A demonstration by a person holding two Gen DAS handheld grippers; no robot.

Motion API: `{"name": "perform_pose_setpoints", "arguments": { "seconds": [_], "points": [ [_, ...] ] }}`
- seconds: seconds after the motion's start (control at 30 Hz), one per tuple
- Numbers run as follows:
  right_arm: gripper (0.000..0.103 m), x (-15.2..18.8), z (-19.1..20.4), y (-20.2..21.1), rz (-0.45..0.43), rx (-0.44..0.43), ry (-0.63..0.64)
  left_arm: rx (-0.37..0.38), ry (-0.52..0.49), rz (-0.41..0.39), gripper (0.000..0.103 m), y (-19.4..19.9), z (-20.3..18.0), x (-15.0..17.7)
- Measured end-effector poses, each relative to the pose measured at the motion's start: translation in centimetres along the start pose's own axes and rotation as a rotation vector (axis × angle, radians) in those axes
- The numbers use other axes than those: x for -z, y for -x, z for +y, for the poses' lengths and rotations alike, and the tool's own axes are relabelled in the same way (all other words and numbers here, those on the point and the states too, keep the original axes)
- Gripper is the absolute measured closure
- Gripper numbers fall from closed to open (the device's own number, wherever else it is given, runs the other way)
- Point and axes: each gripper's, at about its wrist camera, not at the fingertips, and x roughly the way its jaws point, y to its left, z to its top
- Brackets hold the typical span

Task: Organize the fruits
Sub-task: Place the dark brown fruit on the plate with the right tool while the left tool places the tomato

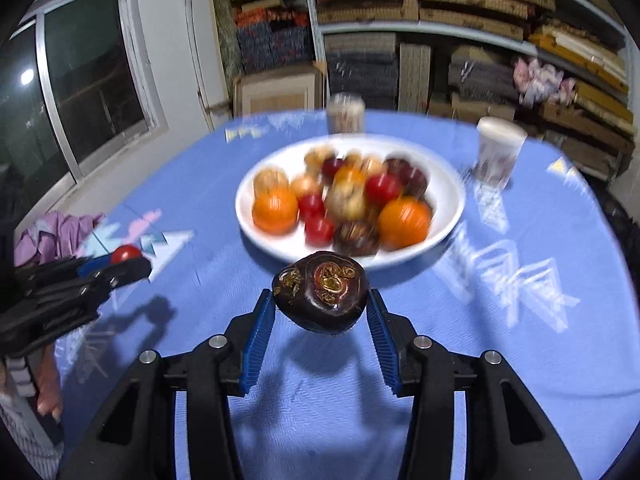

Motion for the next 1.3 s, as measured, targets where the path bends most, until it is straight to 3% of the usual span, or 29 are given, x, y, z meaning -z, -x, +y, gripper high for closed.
{"name": "perform_pose_setpoints", "arguments": {
  "seconds": [0.27, 0.47, 0.7, 0.87, 1.17, 1.23, 1.3],
  "points": [
    [0.055, -10.2, -2.0, 8.4, -0.169, 0.079, 0.030, -0.021, -0.083, -0.154, 0.074, 3.4, -4.5, -11.2],
    [0.055, -13.7, -4.1, 4.4, -0.137, 0.115, 0.033, -0.016, -0.077, -0.111, 0.074, -2.2, -5.7, -15.1],
    [0.055, -11.6, -7.9, -6.1, 0.005, 0.081, -0.056, -0.034, -0.043, 0.025, 0.074, -12.4, -4.5, -14.2],
    [0.055, -10.1, -8.5, -9.8, 0.060, 0.056, -0.084, -0.038, -0.017, 0.094, 0.074, -17.0, -3.1, -12.8],
    [0.055, -9.9, -7.7, -13.0, 0.095, 0.020, -0.104, -0.072, -0.033, 0.075, 0.074, -18.4, -2.6, -12.2],
    [0.054, -10.0, -7.5, -13.4, 0.103, 0.020, -0.099, -0.076, -0.029, 0.071, 0.067, -18.3, -2.7, -12.2],
    [0.054, -10.1, -7.3, -13.6, 0.110, 0.019, -0.097, -0.088, -0.015, 0.071, 0.052, -18.3, -2.6, -12.0]
  ]
}}
